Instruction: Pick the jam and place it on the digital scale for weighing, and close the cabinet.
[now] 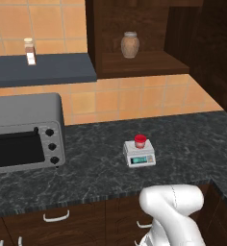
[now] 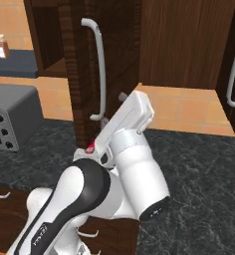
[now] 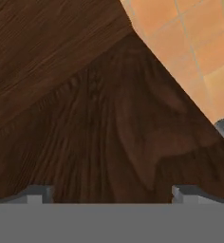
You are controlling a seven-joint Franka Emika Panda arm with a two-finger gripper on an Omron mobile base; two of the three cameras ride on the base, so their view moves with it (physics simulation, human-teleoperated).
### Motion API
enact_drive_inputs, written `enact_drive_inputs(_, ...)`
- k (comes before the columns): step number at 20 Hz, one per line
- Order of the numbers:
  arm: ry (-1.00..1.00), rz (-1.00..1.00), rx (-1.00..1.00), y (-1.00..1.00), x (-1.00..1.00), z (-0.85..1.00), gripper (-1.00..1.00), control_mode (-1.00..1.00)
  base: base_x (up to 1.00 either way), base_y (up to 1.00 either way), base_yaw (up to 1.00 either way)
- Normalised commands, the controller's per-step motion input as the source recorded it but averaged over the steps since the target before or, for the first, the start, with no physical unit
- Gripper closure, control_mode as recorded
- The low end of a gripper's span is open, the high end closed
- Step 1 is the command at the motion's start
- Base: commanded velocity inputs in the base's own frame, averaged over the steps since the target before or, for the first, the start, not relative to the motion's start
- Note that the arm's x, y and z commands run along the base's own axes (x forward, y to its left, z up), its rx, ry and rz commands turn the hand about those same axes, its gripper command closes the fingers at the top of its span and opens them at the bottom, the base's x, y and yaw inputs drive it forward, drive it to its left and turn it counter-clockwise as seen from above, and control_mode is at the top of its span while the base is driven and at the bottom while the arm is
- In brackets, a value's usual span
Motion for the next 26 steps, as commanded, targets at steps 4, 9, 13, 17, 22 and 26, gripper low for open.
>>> enact_drive_inputs(4, -0.01, 0.12, 0.01, 0.36, 0.00, 0.64, -1.00, -1.00, 0.00, 0.00, 0.00)
enact_drive_inputs(9, 0.00, 0.02, -0.07, 0.94, 0.27, 0.33, -1.00, -1.00, 0.00, 0.00, 0.00)
enact_drive_inputs(13, 0.11, 0.00, -0.10, 1.00, 1.00, 0.00, -1.00, -1.00, 0.00, 0.00, 0.00)
enact_drive_inputs(17, 0.14, -0.02, -0.04, 1.00, 1.00, 0.00, -1.00, -1.00, 0.00, 0.00, 0.00)
enact_drive_inputs(22, 0.10, 0.00, 0.01, 0.73, 1.00, 0.00, -1.00, -1.00, 0.00, 0.00, 0.00)
enact_drive_inputs(26, 0.00, 0.00, 0.01, 0.30, 1.00, 0.00, -1.00, -1.00, 0.00, 0.00, 0.00)
